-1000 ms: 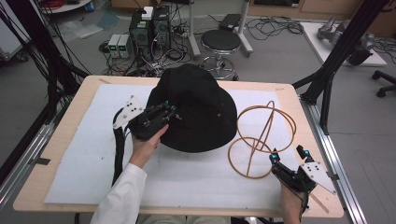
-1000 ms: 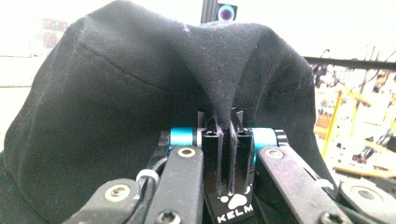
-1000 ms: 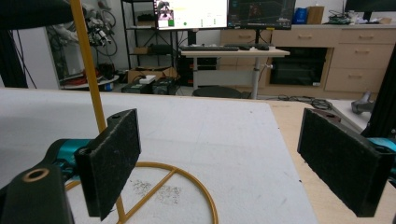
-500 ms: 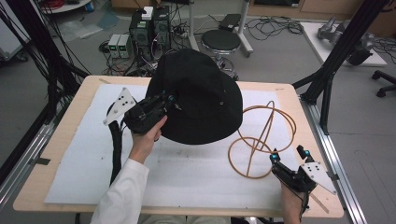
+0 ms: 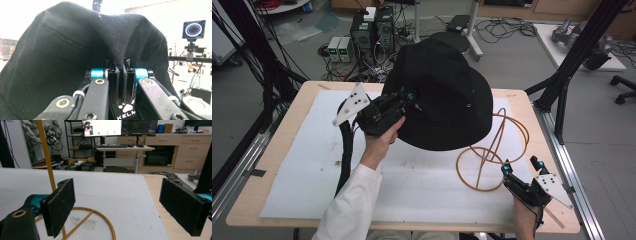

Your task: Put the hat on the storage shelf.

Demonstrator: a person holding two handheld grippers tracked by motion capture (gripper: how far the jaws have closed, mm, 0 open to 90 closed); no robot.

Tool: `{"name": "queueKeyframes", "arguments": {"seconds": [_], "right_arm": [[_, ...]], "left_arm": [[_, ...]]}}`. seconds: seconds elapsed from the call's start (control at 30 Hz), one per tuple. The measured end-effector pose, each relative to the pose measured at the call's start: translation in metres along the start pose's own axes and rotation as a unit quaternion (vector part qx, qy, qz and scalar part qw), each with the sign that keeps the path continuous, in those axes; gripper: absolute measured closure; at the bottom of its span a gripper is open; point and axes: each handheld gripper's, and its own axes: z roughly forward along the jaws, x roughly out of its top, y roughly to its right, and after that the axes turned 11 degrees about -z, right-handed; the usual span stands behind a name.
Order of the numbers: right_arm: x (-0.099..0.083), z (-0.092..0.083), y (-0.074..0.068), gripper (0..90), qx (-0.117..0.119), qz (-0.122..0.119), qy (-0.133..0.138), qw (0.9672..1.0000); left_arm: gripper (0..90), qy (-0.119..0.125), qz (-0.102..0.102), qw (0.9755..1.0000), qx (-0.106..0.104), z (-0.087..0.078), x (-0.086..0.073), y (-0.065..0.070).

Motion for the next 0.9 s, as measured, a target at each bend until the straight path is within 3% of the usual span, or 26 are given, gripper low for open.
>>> {"name": "queueKeyframes", "arguments": {"seconds": [0.53,0.9], "right_arm": [[0.0,-0.002,0.002,12.5,0.001,0.002,0.002,1.0],[0.0,-0.002,0.001,12.6,0.003,0.0,0.006,1.0]], "left_arm": [[86.5,-0.027,-0.015,0.9985,-0.046,0.046,-0.012,0.023],[86.5,-0.044,-0.03,0.9953,-0.081,0.079,-0.028,0.042]]}}
